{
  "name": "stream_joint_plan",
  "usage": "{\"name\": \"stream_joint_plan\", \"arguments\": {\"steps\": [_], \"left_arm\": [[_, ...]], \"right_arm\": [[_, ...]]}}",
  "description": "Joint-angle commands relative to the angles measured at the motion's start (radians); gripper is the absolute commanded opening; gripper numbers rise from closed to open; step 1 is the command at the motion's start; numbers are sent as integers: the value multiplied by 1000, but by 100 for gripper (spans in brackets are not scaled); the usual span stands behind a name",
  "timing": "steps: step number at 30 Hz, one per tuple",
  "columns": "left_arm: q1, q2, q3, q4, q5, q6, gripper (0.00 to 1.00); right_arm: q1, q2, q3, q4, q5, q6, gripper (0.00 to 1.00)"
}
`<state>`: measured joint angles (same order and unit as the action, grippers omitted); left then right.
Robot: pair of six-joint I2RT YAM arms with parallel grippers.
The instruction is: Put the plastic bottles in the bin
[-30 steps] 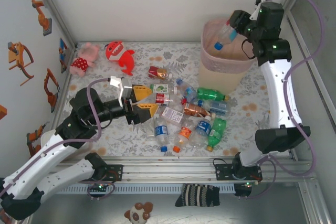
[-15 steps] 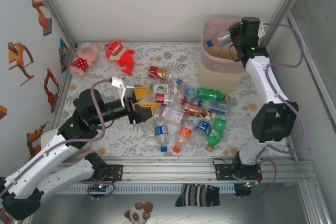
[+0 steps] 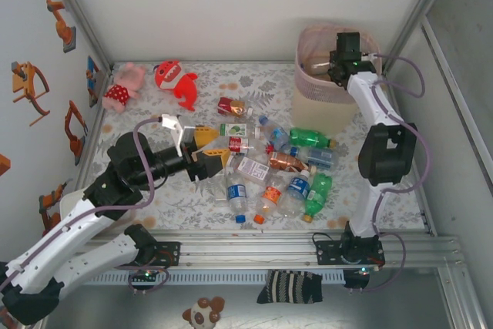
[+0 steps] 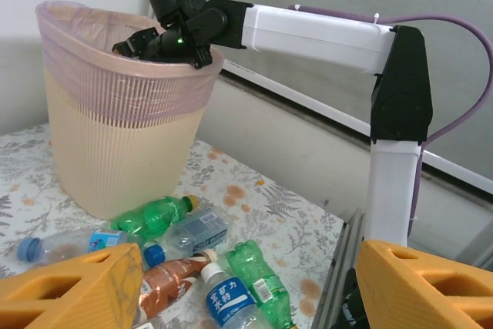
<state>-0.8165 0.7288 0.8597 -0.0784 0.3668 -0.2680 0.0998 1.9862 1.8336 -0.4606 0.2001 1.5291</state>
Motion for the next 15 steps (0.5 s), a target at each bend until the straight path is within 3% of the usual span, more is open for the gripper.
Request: {"name": "stream_joint_plan", "arguments": {"steps": [1, 9, 15], "left_arm": [[5, -36, -14, -11, -41, 28, 73], [5, -88, -26, -26, -98, 27, 73], [5, -106, -34, -42, -137, 21, 74]], "right_arm": [[1, 41, 42, -91, 24, 94, 60], [1, 19, 105, -160, 42, 102, 79], [4, -48, 126, -159, 47, 82, 81]]}}
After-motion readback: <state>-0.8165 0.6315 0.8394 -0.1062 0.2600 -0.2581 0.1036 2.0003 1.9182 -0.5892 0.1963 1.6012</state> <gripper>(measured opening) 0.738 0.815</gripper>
